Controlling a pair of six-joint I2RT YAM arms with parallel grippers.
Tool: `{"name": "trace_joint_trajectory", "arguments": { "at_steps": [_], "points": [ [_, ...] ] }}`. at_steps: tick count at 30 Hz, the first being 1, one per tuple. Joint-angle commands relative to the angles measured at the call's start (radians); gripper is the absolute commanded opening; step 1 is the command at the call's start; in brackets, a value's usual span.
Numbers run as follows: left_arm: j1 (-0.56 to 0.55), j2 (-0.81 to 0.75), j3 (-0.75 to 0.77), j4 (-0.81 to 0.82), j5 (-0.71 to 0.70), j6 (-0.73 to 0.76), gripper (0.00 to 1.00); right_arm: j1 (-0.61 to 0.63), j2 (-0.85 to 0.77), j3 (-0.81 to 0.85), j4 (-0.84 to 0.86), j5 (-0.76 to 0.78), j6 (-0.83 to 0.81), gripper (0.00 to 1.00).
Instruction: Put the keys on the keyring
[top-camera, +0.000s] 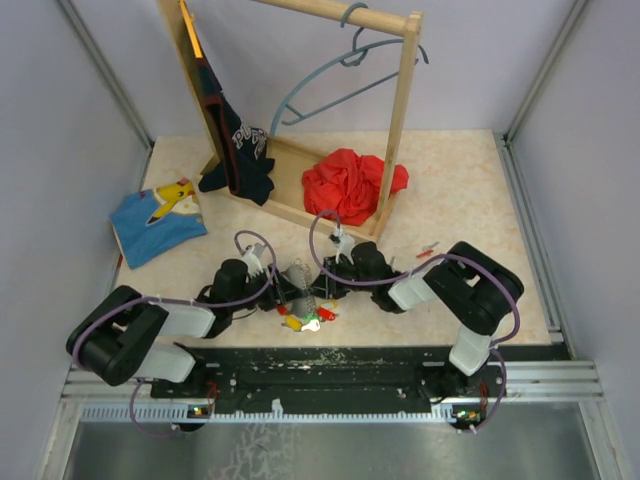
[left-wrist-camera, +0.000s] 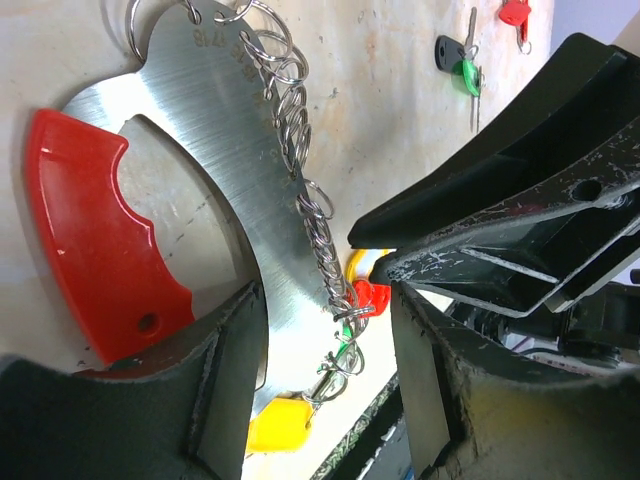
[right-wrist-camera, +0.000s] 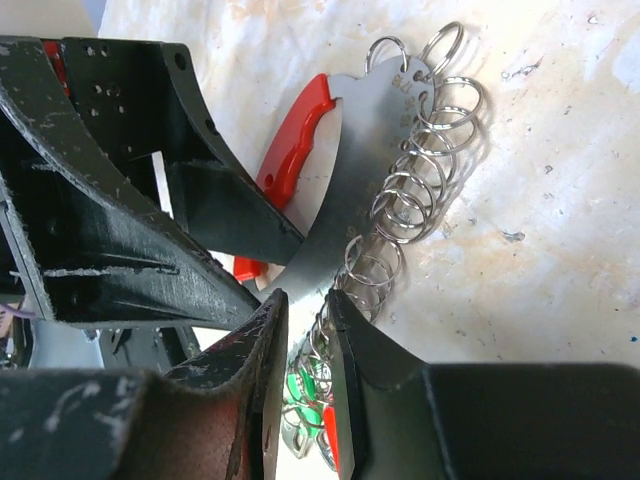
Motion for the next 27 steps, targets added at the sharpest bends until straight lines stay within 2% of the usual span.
{"name": "trace_joint_trajectory", "arguments": {
  "at_steps": [1,5,9,14,18,24,26,27],
  "points": [
    [-0.006,-0.015,-0.017,-0.013,-0.047,0.024,0.59,0.013,-0.041,0.044,0.003,0.007,-0.061,0.23],
    [-0.006,-0.002,-0.007,-0.042,-0.058,0.023,0.62,0.013,-0.062,0.059,-0.130,0.045,-0.146,0.29],
    [-0.006,0.003,0.012,-0.106,-0.081,0.032,0.65,0.013,-0.074,0.060,-0.174,0.054,-0.173,0.35],
    [-0.006,0.039,0.024,-0.109,-0.072,0.025,0.66,0.019,-0.017,0.072,-0.110,-0.005,-0.135,0.36],
    [-0.006,0.075,0.015,-0.034,-0.050,0.006,0.65,0.023,0.023,0.064,-0.015,-0.050,-0.097,0.35],
    [-0.006,0.089,-0.002,0.083,-0.031,-0.004,0.52,0.023,-0.030,0.040,0.037,-0.068,-0.110,0.34],
    [-0.006,0.075,-0.017,0.141,-0.028,-0.005,0.40,0.024,-0.062,0.032,0.032,-0.065,-0.129,0.34],
    [-0.006,0.066,-0.025,0.176,-0.029,-0.006,0.30,0.024,-0.073,0.026,0.030,-0.063,-0.140,0.34]
  ]
}}
